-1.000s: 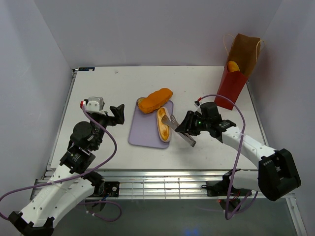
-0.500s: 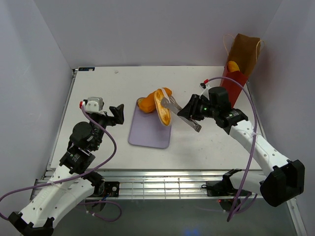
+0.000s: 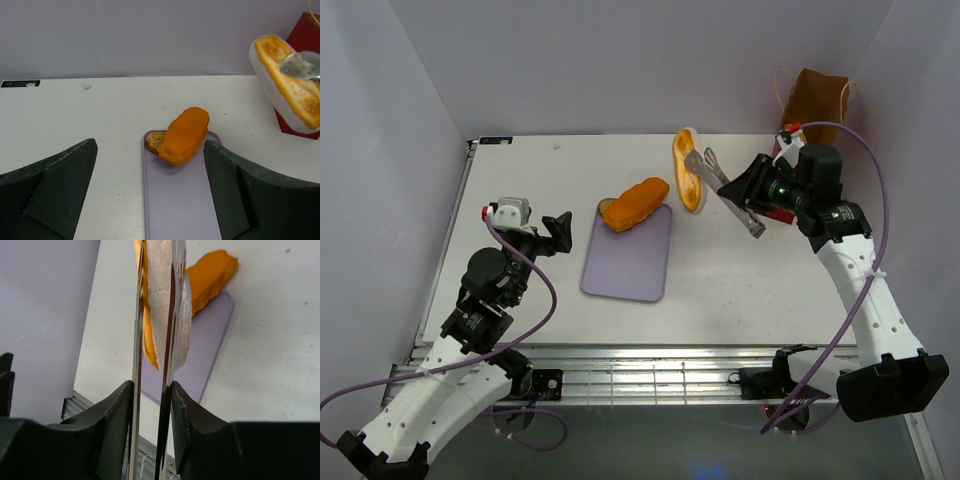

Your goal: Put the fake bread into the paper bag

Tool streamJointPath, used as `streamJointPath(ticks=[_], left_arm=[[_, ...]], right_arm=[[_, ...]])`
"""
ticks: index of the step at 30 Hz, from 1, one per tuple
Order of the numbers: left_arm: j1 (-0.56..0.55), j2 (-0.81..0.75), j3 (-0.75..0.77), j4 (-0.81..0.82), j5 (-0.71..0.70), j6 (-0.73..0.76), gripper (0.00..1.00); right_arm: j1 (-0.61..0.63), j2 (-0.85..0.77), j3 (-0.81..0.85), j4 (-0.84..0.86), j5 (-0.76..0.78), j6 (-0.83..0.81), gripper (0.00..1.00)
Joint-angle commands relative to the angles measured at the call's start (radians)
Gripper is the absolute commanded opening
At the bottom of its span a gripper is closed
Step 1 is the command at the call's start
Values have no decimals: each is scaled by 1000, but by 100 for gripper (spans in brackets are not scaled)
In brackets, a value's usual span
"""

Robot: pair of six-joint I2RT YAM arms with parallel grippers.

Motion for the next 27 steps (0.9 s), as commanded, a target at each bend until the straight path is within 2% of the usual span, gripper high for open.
streamJointPath(ticks=[1, 5, 6, 9, 15, 27], left_arm=[[-4, -8, -8, 19, -4, 4, 98], [-6, -8, -6, 20, -3, 4, 98], [-6, -8, -6, 19, -1, 4, 98], [-6, -11, -6, 19, -3, 4, 98], [-6, -16, -8, 20, -4, 4, 98], [-11, -22, -6, 19, -6, 4, 98]], right_arm=[[-100, -18, 112, 3, -95, -42, 31], [-202, 19, 213, -3, -158, -45, 31], [-267, 28, 228, -3, -172, -40, 31], [-353, 63, 300, -2, -207, -32, 31], [-485, 123, 405, -3, -258, -20, 31], [-630, 197, 465, 30, -254, -17, 31]])
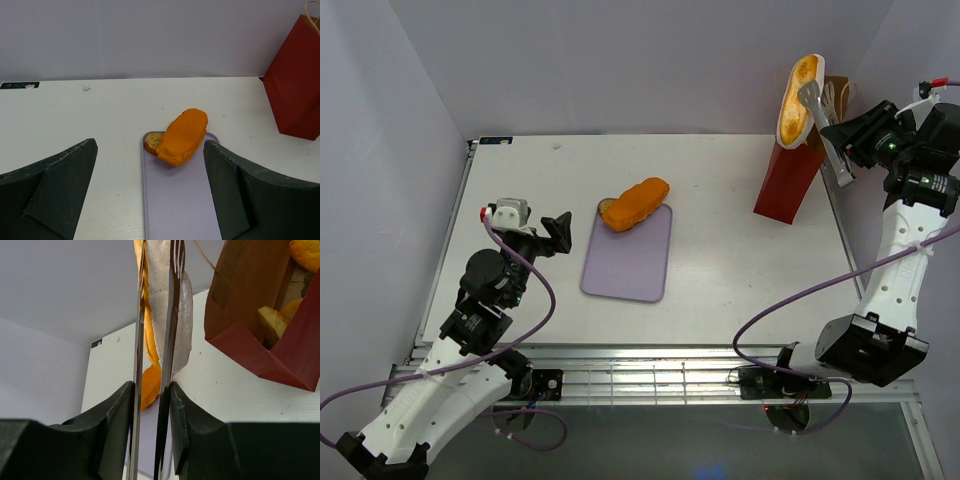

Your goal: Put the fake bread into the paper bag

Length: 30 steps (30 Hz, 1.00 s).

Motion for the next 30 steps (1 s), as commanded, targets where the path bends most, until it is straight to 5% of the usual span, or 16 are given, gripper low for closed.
streamJointPath(ticks=[1, 12, 30], left_arm=[[-7, -13, -5, 19, -6, 4, 98], [-10, -15, -6, 20, 2, 2, 98], [-12, -19, -3, 19, 8, 1, 98]], right_arm=[[-26, 34, 72, 76, -23, -3, 31], [-54, 165, 187, 128, -15, 23, 32], [-65, 258, 177, 179, -40, 52, 50]])
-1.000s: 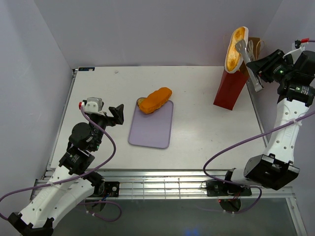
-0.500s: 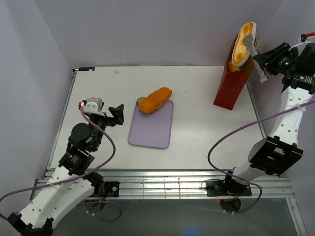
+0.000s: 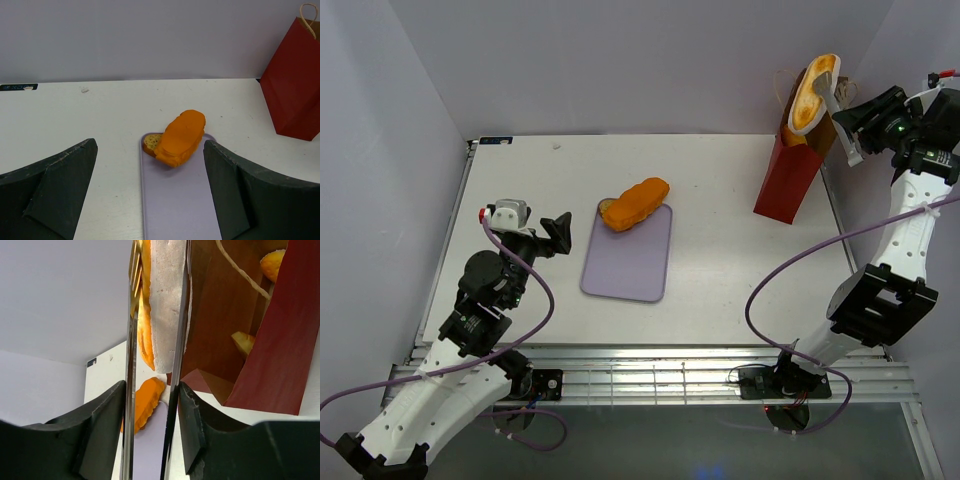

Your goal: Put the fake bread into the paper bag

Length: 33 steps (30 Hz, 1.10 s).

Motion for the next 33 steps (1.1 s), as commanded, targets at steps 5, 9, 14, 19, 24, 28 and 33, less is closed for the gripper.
streamJointPath(ticks=[5, 9, 14, 19, 24, 28, 33], left_arm=[[-5, -8, -3, 19, 4, 2, 98], [-5, -9, -8, 22, -1, 4, 98], [-7, -9, -6, 22, -2, 5, 98], [-7, -12, -8, 20, -4, 5, 98], [-7, -16, -8, 22, -6, 7, 98], [-7, -16, -8, 23, -7, 7, 98], [-7, -12, -9, 22, -7, 7, 98]], right_arm=[[-16, 1, 31, 102, -52, 21, 54], [-24, -1, 26, 102, -49, 21, 55], [-30, 15, 40, 102, -66, 31, 56], [-30, 19, 34, 101, -70, 26, 58], [-30, 21, 31, 101, -75, 26, 58], [-30, 16, 37, 105, -86, 29, 56], [-30, -10, 29, 93, -113, 0, 55]])
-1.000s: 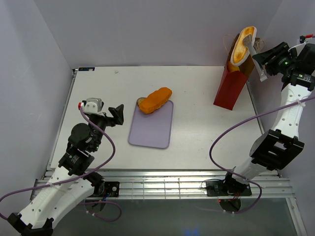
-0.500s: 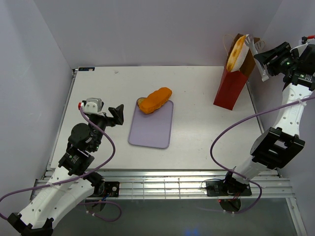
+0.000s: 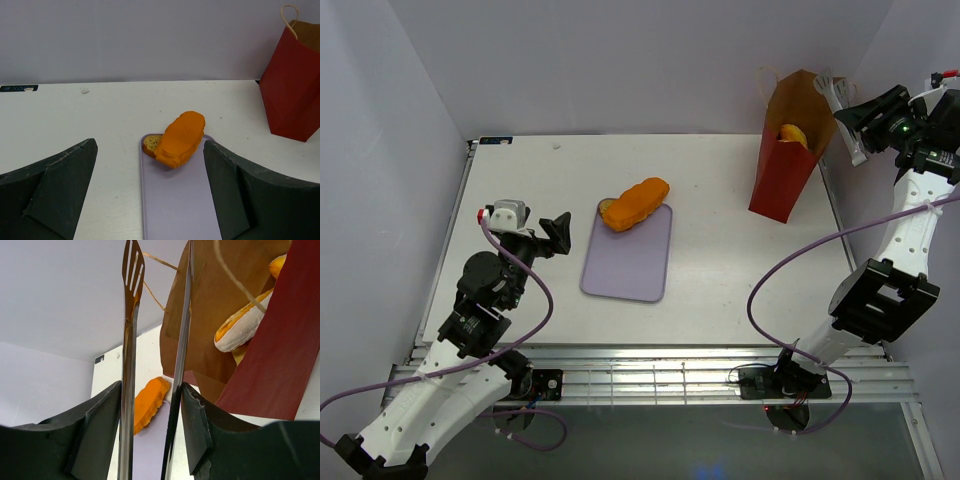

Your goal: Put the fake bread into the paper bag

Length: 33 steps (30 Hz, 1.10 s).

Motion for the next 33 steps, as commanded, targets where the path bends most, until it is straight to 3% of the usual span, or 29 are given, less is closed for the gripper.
streamJointPath(ticks=[1, 13, 21, 33], left_arm=[[-7, -3, -10, 25, -8, 8, 98], [-7, 24, -18, 29, -11, 8, 98], [-7, 50, -23, 32, -12, 8, 98], [-7, 73, -24, 31, -19, 8, 98]], right_arm=[[-3, -47, 9, 45, -39, -22, 55], [56, -293, -173, 98, -53, -54, 54], [199, -486, -366, 49, 27, -184, 54], [466, -646, -718, 35, 209, -342, 53]])
